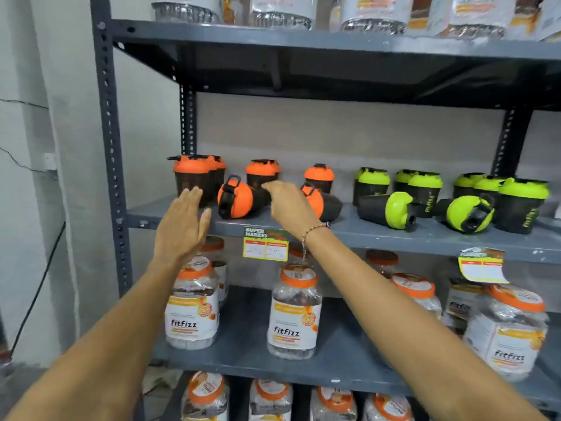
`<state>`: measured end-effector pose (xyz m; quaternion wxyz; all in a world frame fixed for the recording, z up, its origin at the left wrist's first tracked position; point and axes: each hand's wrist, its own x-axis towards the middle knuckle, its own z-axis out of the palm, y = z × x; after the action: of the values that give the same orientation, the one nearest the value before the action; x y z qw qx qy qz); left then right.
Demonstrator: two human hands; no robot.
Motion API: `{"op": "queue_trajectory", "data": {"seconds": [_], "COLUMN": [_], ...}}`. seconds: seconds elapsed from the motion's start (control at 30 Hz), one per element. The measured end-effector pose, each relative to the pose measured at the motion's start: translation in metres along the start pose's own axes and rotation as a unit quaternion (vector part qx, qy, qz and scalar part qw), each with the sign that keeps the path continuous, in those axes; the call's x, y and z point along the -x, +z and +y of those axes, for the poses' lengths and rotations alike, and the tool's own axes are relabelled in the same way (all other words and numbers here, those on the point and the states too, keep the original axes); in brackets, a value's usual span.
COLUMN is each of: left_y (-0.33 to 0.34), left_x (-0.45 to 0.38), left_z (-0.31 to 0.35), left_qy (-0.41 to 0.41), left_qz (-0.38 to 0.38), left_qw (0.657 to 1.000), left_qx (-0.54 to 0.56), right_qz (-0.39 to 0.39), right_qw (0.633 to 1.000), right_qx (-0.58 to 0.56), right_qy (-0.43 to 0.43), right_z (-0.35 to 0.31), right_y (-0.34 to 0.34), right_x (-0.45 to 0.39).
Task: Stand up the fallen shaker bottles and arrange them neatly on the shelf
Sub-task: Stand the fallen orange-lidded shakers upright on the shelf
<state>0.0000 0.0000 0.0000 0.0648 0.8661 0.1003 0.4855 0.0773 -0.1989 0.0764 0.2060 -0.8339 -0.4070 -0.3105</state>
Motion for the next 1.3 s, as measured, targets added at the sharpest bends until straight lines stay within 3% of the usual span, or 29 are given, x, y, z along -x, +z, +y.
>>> {"op": "queue_trajectory", "data": {"seconds": [0.17, 0.37, 0.73, 0.93, 1.17, 1.3], "left_y": [0.024, 0.047, 0.072, 0.083, 0.095, 0.098], "left_x": [0.002, 0.0, -0.007, -0.007, -0.009, -0.009], "left_z": [-0.04, -0.072, -0.08, -0.086, -0.092, -0.093], "left_qy": [0.014, 0.058, 0.066, 0.086, 0.1, 0.101], "left_qz": [-0.049, -0.042, 0.05, 0.099, 0.133, 0.151], "left_qw": [0.998, 0.996, 0.996, 0.991, 0.985, 0.983], "left_qx": [-0.027, -0.051, -0.029, -0.026, -0.034, -0.035], "right_qz": [-0.064, -0.056, -0.117, -0.151, -0.073, -0.018], "right_qw": [0.994, 0.979, 0.96, 0.968, 0.984, 0.949], "right_qx": [-0.025, -0.108, -0.207, -0.175, -0.158, -0.291], "right_qy": [0.087, 0.166, 0.147, 0.1, 0.036, 0.117], "right_z": [-0.008, 0.004, 0.01, 0.009, 0.013, 0.021], "right_y": [0.05, 0.083, 0.093, 0.099, 0.109, 0.114], "right_x": [-0.032, -0.048, -0.069, -0.085, -0.09, -0.089]}}
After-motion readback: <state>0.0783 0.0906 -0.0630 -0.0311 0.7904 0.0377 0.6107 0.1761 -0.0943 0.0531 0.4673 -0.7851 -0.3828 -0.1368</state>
